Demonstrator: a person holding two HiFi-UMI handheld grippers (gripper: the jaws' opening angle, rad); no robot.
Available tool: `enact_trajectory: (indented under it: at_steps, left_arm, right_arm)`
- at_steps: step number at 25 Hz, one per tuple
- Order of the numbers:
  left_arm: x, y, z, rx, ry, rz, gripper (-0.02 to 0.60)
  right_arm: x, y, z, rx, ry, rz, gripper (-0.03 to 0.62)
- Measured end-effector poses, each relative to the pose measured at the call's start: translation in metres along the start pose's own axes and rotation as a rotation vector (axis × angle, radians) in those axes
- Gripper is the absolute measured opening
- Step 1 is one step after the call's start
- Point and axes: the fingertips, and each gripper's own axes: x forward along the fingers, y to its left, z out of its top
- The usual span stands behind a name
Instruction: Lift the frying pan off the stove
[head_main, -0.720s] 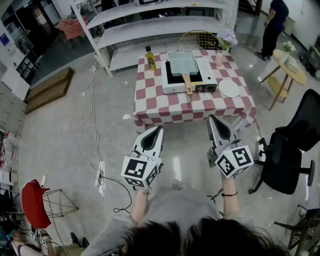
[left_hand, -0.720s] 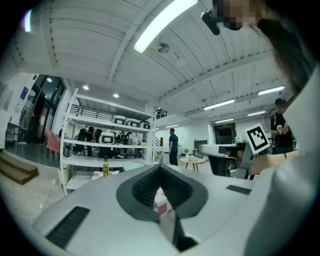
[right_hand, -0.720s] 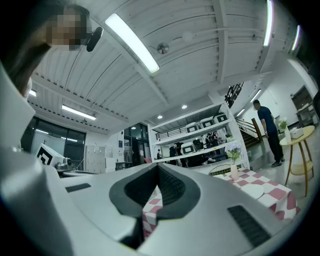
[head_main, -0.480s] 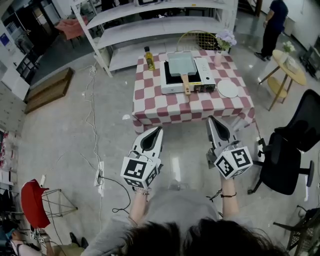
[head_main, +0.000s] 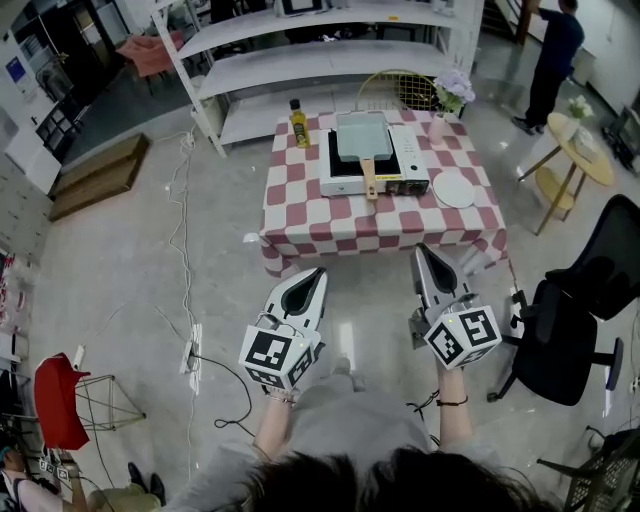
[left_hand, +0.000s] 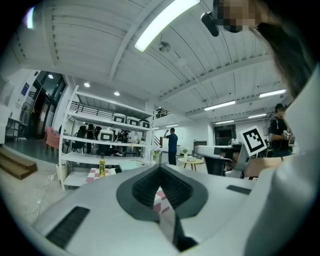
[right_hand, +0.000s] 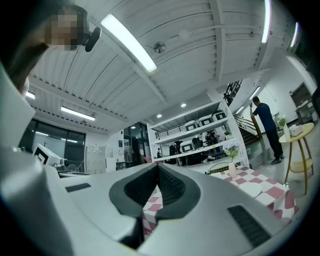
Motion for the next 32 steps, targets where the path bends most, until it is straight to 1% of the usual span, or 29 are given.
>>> enact_trajectory:
  at_steps: [5, 10, 14, 24, 28, 32]
  left_arm:
    - [0.011, 0.005, 0.001, -0.003, 0.008, -0.003, 0.026]
    - [0.028, 0.019, -0.004, -0.013, 0.023, -0.006, 0.026]
    - [0.051, 0.034, -0.008, -0.021, 0.026, -0.023, 0.026]
    - [0.113, 0.070, -0.005, -0.030, 0.018, -0.085, 0.026]
    - [0.130, 0.084, -0.006, -0.037, 0.017, -0.096, 0.026]
    - [0.143, 0.093, -0.009, -0.051, 0.017, -0.124, 0.026]
  right_arm:
    - [0.014, -0.005, -0.002, 0.004, 0.018, 0.009, 0.021]
    - [0.033, -0.013, -0.011, 0.050, 0.030, 0.031, 0.021]
    - [0.053, -0.024, -0.016, 0.028, 0.045, 0.033, 0.021]
    - [0.108, -0.058, -0.024, 0.031, 0.049, -0.011, 0.021]
    - [0.126, -0.069, -0.029, 0.043, 0.052, -0.026, 0.021]
    - [0.141, -0.076, -0.034, 0.047, 0.057, -0.038, 0.021]
